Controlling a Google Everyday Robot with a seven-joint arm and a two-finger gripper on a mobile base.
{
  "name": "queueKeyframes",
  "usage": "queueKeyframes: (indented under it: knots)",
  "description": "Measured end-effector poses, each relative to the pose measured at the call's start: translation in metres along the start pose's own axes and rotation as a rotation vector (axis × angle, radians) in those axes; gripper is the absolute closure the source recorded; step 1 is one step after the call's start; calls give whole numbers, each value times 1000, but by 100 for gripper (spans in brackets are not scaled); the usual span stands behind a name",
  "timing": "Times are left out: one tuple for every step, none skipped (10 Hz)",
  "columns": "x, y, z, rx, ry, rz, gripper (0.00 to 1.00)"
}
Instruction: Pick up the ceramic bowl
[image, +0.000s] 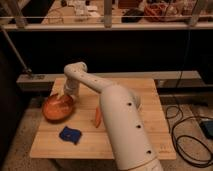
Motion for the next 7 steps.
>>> queueKeyframes:
  knots:
    - [-1,1,1,3,1,1,44]
    - [-2,2,1,-1,3,-1,53]
    - [-3,-1,1,-6,5,-5,65]
    - [-4,-2,1,-7,10,-7,75]
    - [-4,-2,-3,-5,16,-6,83]
    - [-4,-4,-9,-2,24,-7,92]
    - [-4,-4,-15,-1,29,-9,98]
